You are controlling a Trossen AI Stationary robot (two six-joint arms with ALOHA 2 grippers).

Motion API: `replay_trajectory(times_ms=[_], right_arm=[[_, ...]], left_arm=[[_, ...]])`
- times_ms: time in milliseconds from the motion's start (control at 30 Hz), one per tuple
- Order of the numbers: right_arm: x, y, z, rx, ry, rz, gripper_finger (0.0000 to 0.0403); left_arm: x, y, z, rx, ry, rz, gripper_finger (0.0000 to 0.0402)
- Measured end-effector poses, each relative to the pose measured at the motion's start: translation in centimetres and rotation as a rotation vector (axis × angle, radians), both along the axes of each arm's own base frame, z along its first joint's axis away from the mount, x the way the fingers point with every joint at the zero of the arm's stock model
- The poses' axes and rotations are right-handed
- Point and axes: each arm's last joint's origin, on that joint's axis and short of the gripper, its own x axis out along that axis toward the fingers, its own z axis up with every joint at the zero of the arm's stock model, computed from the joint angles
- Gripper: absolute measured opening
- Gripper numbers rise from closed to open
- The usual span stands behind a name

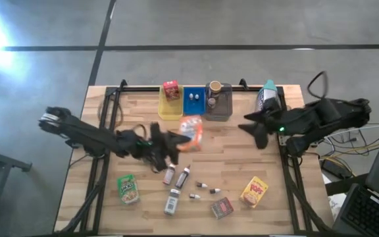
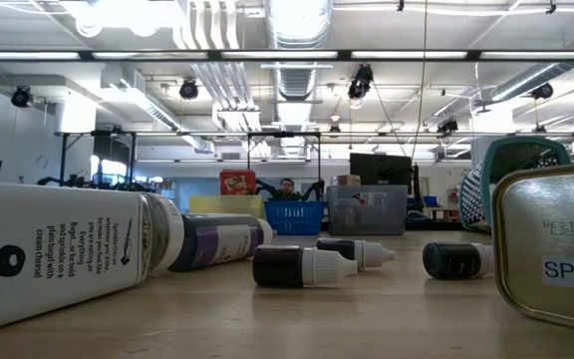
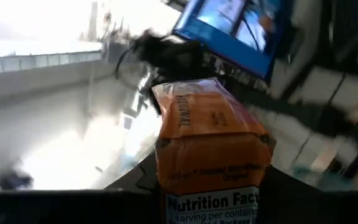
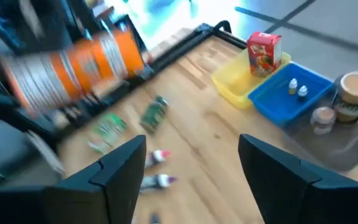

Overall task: Pick & Place Kitchen Items
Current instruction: Put the orange cereal box into the yellow bin

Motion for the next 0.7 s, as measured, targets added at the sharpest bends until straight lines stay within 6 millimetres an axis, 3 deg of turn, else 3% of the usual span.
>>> replay_trajectory(times_ms=[167,300,433,700], right_arm=[[2.5,0.8,-2.1,-0.129,0.070,0.012,0.0224],[4.8,1.6,-2.7,-0.154,0.027,0.037,0.0194],[5.8,2.2,-2.5,-0.136,-0.024,0.062,0.0144],[6.3,2.4,-1.5,-0.151,-0.108,0.091,0.0017]], left_arm=[[-2.6,0.8,1.7,-0.303,0.011,-0.152,0.0130],[-3.6,0.9,2.0,-0.361,0.079,-0.298,0.0130],[-3.3,0.8,1.4,-0.233,0.110,-0.261,0.0129],[-0.7,0.0,-0.6,0.173,0.109,-0.132,0.0129]])
